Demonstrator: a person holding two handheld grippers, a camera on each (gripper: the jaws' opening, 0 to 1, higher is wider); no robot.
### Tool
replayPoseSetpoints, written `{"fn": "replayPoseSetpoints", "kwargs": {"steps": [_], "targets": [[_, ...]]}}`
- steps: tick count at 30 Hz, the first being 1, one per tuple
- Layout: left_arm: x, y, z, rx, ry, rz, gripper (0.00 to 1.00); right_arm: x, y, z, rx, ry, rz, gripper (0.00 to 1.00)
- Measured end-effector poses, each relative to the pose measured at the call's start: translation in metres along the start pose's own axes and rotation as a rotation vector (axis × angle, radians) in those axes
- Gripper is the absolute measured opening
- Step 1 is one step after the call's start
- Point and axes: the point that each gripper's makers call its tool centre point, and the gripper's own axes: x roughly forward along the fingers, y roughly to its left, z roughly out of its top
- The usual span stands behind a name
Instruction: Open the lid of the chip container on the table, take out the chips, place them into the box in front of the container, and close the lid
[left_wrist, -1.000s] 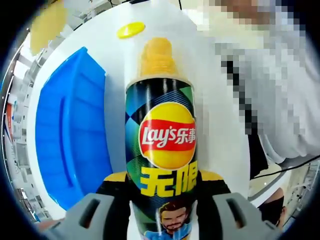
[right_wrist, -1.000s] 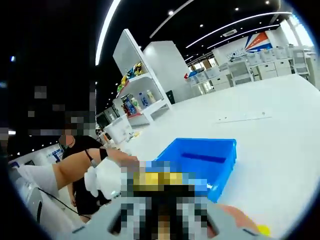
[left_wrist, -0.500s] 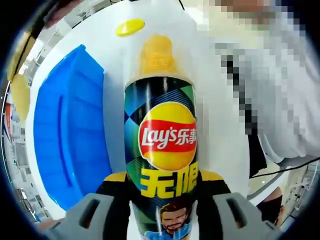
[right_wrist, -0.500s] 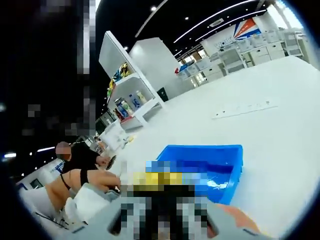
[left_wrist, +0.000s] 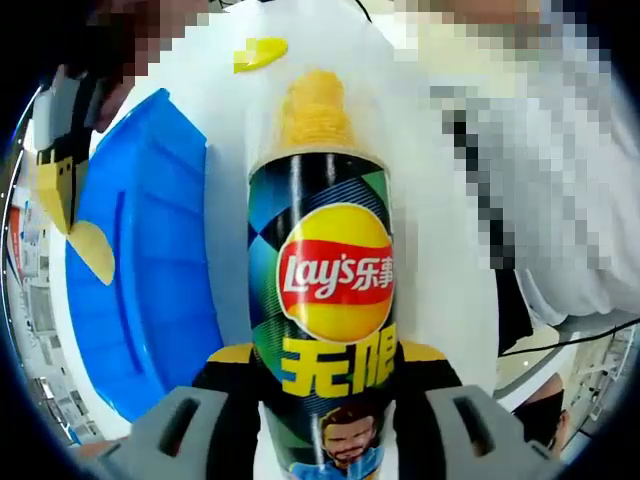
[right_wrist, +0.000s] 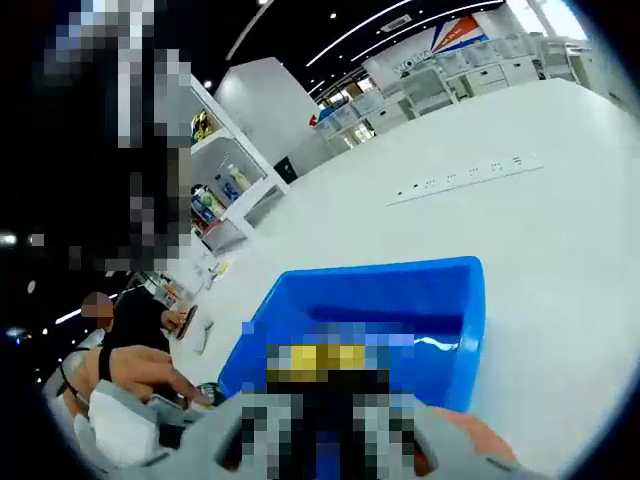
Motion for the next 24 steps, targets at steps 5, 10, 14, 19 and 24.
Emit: {"fn": "replayPoseSetpoints", "kwargs": {"steps": [5, 10, 14, 19, 24], "targets": [[0.0, 0.0, 0.0, -0.003, -0.01, -0.004, 0.53, 0.007, -0.005, -0.006, -0.014, 0.018, -0.024, 0.0], [0.0, -0.001, 0.0, -0.003, -0.01, -0.004, 0.53, 0.009, 0.0, -0.012, -0.025, 0.027, -0.031, 0.0], [0.0, -0.001, 0.0, -0.003, -0.01, -0.006, 0.53, 0.01, 0.004, -0.018, -0.045, 0.041, -0.043, 0.0], [0.0, -0.002, 0.0, -0.003, -0.007, -0.007, 0.53, 0.013, 0.003, -0.018, -0.052, 0.047, -0.052, 0.01], [0.0, -0.002, 0.0, -0.002, -0.006, -0.006, 0.53, 0.013, -0.001, -0.015, -0.059, 0.046, -0.068, 0.01]]}}
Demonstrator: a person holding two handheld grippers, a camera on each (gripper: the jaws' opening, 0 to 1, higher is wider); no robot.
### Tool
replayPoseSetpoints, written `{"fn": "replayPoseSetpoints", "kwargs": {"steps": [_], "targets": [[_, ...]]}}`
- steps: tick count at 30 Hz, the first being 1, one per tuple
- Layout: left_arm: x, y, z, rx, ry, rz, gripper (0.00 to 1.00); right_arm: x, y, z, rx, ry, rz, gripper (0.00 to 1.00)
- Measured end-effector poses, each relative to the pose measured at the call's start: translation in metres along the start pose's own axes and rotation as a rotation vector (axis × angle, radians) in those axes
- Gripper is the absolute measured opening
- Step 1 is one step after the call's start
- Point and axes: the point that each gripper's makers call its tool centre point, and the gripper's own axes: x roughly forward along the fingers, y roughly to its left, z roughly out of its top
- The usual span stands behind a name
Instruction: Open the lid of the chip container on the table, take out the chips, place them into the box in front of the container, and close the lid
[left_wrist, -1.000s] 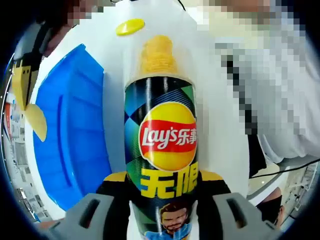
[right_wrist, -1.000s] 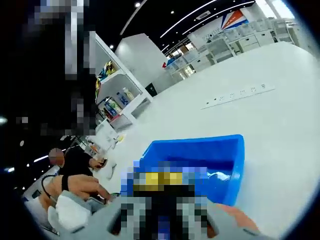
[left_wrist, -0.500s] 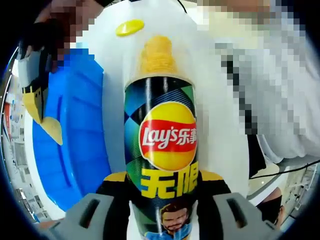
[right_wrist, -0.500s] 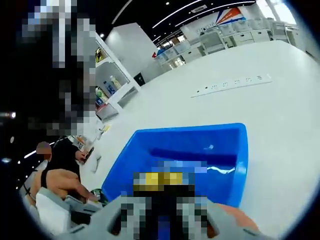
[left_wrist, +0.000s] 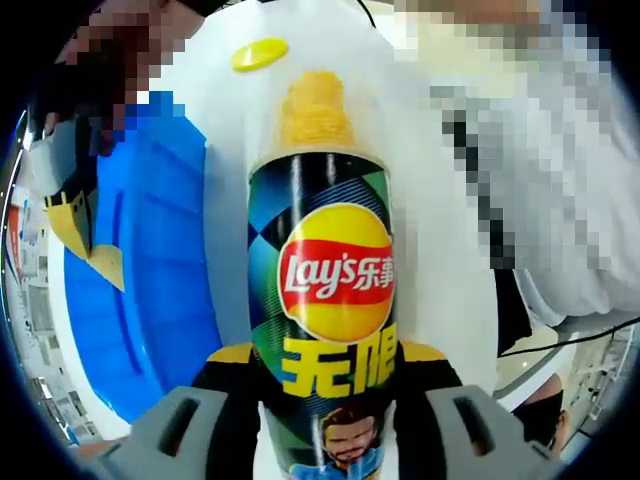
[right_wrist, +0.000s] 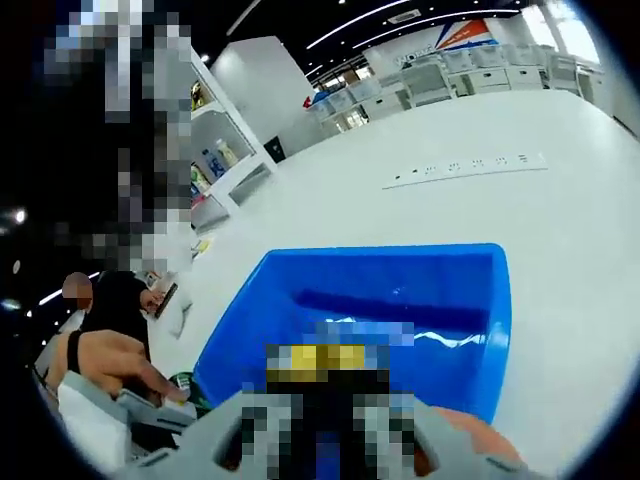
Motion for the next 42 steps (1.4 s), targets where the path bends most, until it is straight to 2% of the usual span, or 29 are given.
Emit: {"fn": "replayPoseSetpoints", "kwargs": {"steps": [3, 6, 14, 23, 30, 35, 37, 42], "targets": [[0.0, 0.0, 0.0, 0.0, 0.0, -0.001, 0.53, 0.002, -0.002, 0.001, -0.025, 0.006, -0.005, 0.01], [0.0, 0.001, 0.0, -0.001, 0.001, -0.002, 0.53, 0.003, -0.003, 0.006, -0.083, -0.025, -0.016, 0.02], [0.001, 0.001, 0.0, 0.0, 0.006, 0.001, 0.53, 0.003, -0.001, 0.0, -0.096, -0.004, -0.015, 0.07], [0.0, 0.0, 0.001, 0.0, 0.006, 0.0, 0.53, 0.001, -0.001, 0.001, -0.132, -0.003, -0.021, 0.12], [0.001, 0.0, 0.001, 0.0, 0.008, -0.001, 0.53, -0.008, 0.006, 0.003, -0.153, -0.024, -0.024, 0.17], [0.001, 0.0, 0.001, 0.0, 0.008, -0.001, 0.53, -0.014, 0.009, -0.001, -0.165, -0.03, -0.028, 0.19], [0.001, 0.0, 0.0, 0.001, 0.007, -0.001, 0.53, -0.01, 0.005, 0.004, -0.177, -0.031, -0.036, 0.2], [0.001, 0.0, 0.001, 0.0, 0.007, -0.001, 0.53, -0.02, 0.016, -0.009, -0.188, -0.036, -0.029, 0.2]]}}
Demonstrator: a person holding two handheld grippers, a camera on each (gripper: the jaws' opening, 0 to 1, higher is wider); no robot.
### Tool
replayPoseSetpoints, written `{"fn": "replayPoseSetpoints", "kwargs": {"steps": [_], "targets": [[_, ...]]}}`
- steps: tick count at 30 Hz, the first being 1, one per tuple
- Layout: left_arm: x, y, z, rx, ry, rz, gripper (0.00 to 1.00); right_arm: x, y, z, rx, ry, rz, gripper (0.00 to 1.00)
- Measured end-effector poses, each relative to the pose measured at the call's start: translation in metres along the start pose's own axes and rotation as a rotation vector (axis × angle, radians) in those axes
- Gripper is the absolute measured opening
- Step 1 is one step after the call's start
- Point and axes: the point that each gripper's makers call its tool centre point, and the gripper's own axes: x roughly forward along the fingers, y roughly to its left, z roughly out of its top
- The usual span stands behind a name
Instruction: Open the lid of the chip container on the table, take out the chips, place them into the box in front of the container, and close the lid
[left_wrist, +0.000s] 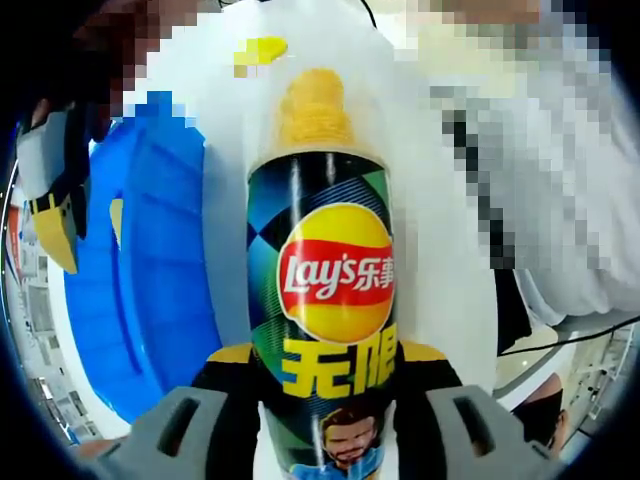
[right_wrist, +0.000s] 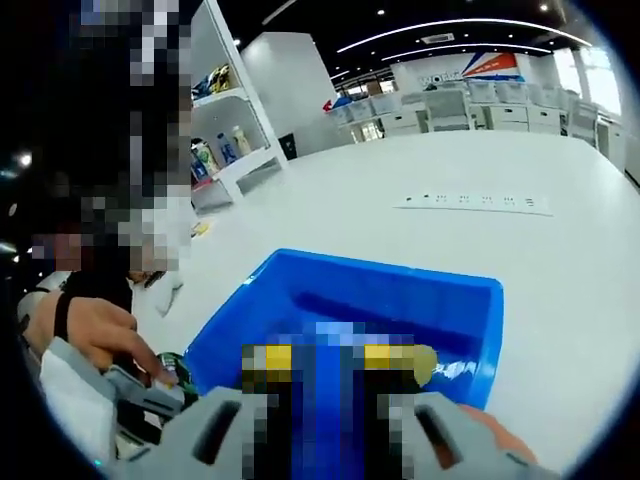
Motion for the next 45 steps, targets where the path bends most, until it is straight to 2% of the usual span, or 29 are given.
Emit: {"fn": "replayPoseSetpoints", "kwargs": {"steps": [8, 13, 18, 20, 22, 23, 25, 29, 33, 35, 37, 41, 43, 45], "targets": [[0.0, -0.001, 0.0, -0.001, 0.0, 0.0, 0.53, -0.002, 0.008, -0.006, -0.027, 0.002, 0.007, 0.2], [-0.001, -0.001, 0.001, -0.004, -0.01, 0.002, 0.53, -0.007, 0.003, 0.0, -0.055, -0.028, -0.011, 0.18], [0.0, 0.0, 0.0, -0.002, -0.007, 0.003, 0.53, -0.01, 0.002, 0.005, -0.059, -0.045, 0.015, 0.18], [0.0, 0.0, 0.0, -0.003, -0.009, 0.001, 0.53, -0.013, 0.005, 0.012, -0.088, -0.085, 0.037, 0.18], [0.0, 0.0, 0.0, -0.003, -0.011, 0.001, 0.53, -0.02, 0.013, 0.026, -0.228, -0.197, 0.073, 0.18], [0.0, 0.0, 0.0, -0.003, -0.011, 0.002, 0.53, -0.019, 0.009, 0.034, -0.25, -0.22, 0.08, 0.18], [0.0, -0.001, 0.0, -0.003, -0.012, 0.001, 0.53, -0.024, 0.006, 0.046, -0.271, -0.281, 0.093, 0.18], [0.0, 0.0, 0.0, -0.004, -0.006, -0.001, 0.53, -0.036, 0.002, 0.055, -0.296, -0.327, 0.097, 0.18], [0.0, 0.0, 0.001, -0.004, -0.006, 0.0, 0.53, -0.051, 0.01, 0.051, -0.352, -0.363, 0.116, 0.18], [-0.001, -0.001, 0.001, -0.004, -0.008, 0.001, 0.53, -0.06, 0.018, 0.048, -0.418, -0.385, 0.144, 0.18], [0.0, 0.0, 0.001, -0.004, -0.011, 0.002, 0.53, -0.073, 0.028, 0.048, -0.475, -0.434, 0.17, 0.18], [-0.001, -0.001, 0.002, -0.007, -0.02, 0.004, 0.53, -0.1, 0.049, 0.043, -0.518, -0.517, 0.26, 0.18], [-0.001, -0.002, 0.002, -0.006, -0.024, 0.005, 0.53, -0.113, 0.052, 0.038, -0.512, -0.531, 0.277, 0.18], [-0.001, -0.002, 0.002, -0.006, -0.025, 0.005, 0.53, -0.128, 0.059, 0.039, -0.445, -0.574, 0.326, 0.18]]}}
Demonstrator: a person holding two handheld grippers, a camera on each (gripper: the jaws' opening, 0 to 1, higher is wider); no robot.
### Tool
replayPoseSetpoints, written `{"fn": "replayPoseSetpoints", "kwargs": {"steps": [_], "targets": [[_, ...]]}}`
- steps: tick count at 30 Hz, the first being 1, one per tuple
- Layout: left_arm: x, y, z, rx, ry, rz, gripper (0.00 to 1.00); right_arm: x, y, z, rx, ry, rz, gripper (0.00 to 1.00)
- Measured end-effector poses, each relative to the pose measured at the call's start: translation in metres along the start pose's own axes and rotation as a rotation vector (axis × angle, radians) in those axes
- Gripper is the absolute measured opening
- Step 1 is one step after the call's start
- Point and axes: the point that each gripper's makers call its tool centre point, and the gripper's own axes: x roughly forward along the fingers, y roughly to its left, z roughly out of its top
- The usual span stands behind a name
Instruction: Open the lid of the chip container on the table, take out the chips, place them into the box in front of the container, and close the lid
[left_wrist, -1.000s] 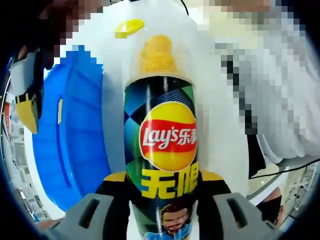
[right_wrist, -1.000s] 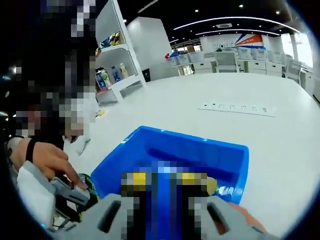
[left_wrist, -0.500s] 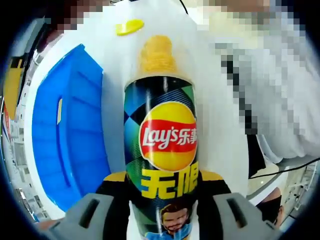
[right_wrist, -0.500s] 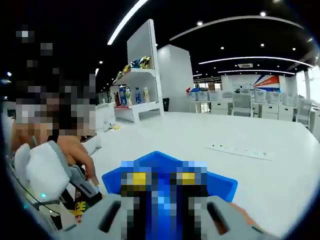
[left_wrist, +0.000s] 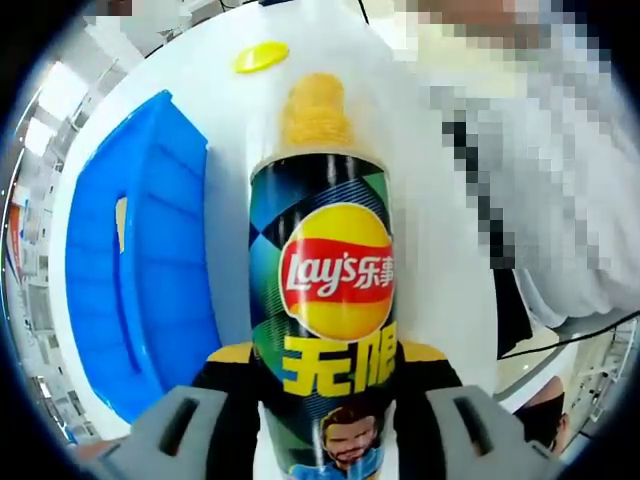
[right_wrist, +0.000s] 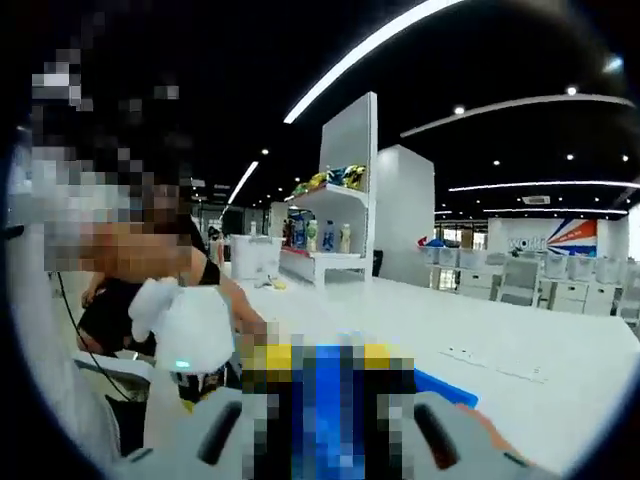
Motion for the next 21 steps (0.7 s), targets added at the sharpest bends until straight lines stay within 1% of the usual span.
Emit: {"fn": "replayPoseSetpoints", "kwargs": {"steps": [1, 3, 5, 7, 9, 12, 19, 21], "targets": [[0.0, 0.0, 0.0, 0.001, 0.0, -0.001, 0.53, -0.006, 0.005, 0.007, 0.02, -0.033, 0.015, 0.18], [0.0, 0.0, 0.0, -0.001, 0.001, -0.004, 0.53, -0.015, 0.012, 0.016, 0.049, -0.07, 0.039, 0.18], [0.0, 0.0, 0.0, -0.001, 0.002, -0.005, 0.53, -0.022, 0.019, 0.021, 0.038, -0.083, 0.058, 0.18], [0.0, -0.001, 0.0, -0.001, 0.003, -0.004, 0.53, -0.029, 0.027, 0.028, 0.058, -0.109, 0.092, 0.19], [0.0, 0.0, 0.0, -0.001, 0.002, -0.003, 0.53, -0.036, 0.033, 0.032, 0.052, -0.126, 0.116, 0.19], [0.0, 0.0, 0.0, 0.001, -0.001, -0.003, 0.53, -0.045, 0.039, 0.032, 0.05, -0.136, 0.141, 0.19], [0.0, 0.0, 0.0, 0.001, -0.007, -0.008, 0.53, -0.058, 0.047, 0.022, 0.019, -0.128, 0.171, 0.19], [0.0, -0.001, 0.001, 0.003, -0.007, -0.006, 0.53, -0.064, 0.049, 0.02, 0.022, -0.138, 0.188, 0.19]]}}
